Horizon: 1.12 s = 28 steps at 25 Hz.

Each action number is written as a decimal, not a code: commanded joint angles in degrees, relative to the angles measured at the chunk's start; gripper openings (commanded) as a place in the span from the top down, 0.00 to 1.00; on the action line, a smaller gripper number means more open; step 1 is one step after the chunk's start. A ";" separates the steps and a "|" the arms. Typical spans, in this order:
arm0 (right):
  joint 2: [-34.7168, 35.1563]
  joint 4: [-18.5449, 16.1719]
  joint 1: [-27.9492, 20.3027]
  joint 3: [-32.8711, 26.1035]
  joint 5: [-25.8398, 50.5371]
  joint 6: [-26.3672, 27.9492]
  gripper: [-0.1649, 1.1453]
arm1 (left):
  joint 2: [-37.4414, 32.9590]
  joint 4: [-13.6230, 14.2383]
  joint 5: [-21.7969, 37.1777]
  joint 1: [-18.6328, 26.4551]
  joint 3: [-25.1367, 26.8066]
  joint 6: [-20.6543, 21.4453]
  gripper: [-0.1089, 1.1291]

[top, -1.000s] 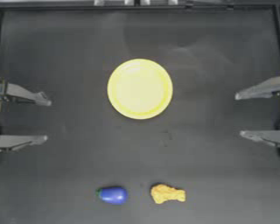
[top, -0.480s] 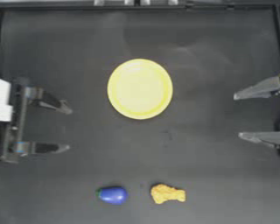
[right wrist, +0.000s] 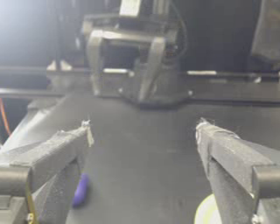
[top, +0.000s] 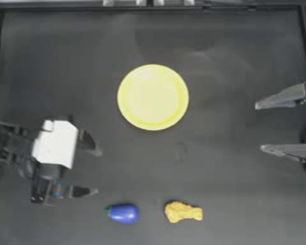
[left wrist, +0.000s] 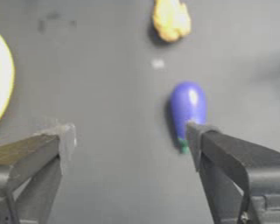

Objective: Put purple eggplant on plate

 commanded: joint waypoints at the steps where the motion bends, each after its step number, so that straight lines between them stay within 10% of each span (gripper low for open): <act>1: 0.26 0.35 0.00 -0.79 -0.18 0.09 0.11 | 3.52 0.09 0.18 -1.41 -3.25 -0.44 0.08; 28: -0.09 0.35 0.09 0.00 -0.62 0.26 0.11 | 27.51 -0.18 -0.44 -7.38 -13.80 -7.73 0.08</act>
